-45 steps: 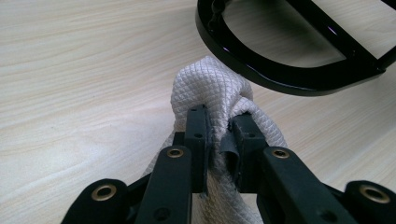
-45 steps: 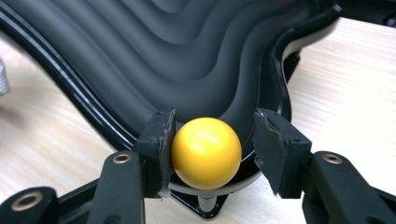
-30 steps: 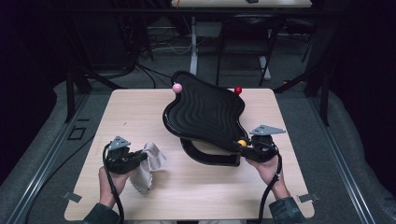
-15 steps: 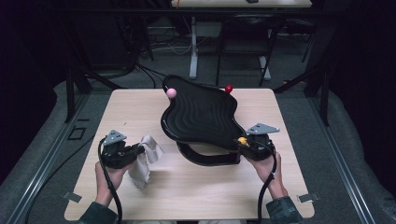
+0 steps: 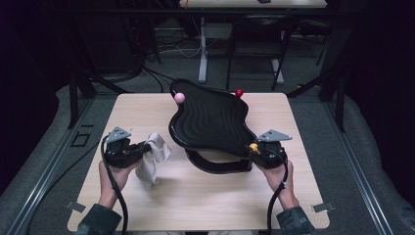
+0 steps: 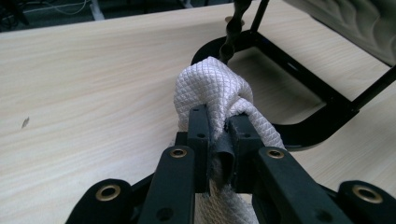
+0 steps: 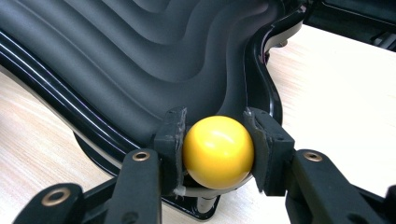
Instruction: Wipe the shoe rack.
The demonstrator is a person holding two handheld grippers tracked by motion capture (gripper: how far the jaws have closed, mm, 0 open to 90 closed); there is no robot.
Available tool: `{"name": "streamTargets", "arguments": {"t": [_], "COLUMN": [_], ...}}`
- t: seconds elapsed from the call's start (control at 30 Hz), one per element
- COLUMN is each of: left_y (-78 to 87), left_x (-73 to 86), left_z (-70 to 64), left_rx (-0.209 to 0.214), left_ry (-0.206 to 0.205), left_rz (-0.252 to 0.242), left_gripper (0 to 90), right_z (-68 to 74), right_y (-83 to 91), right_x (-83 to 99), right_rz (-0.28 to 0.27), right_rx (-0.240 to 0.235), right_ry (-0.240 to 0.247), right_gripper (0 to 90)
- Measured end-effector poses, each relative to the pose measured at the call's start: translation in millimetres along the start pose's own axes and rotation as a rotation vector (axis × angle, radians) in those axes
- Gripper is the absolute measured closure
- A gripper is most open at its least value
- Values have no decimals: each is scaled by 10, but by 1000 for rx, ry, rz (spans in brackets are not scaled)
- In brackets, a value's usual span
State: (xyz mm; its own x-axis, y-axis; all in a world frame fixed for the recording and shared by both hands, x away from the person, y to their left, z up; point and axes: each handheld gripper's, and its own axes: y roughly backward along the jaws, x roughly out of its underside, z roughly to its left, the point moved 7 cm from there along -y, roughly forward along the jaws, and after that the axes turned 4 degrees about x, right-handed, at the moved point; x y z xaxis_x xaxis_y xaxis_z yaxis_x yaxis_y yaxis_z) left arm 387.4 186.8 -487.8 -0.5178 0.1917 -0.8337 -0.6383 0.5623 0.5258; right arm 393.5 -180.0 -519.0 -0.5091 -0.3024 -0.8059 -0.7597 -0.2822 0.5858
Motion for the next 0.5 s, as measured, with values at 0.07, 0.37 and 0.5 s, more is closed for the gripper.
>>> {"name": "streamTargets", "arguments": {"t": [0.07,0.37,0.5], "left_y": [4,-29,-68], "left_x": [-69,-358,-478], "left_z": [-16,-39,-32], "left_rx": [2,5,4], "left_ry": [-11,-57,-73], "left_rz": [-5,-8,-6], "left_gripper": [817,816,815], "right_z": [1,16,17], "right_y": [0,-12,-31], "right_x": [2,4,-9], "right_rz": [-1,-3,4], "right_rx": [2,27,40], "right_ry": [-2,-13,-19], "right_gripper": [597,599,600]}}
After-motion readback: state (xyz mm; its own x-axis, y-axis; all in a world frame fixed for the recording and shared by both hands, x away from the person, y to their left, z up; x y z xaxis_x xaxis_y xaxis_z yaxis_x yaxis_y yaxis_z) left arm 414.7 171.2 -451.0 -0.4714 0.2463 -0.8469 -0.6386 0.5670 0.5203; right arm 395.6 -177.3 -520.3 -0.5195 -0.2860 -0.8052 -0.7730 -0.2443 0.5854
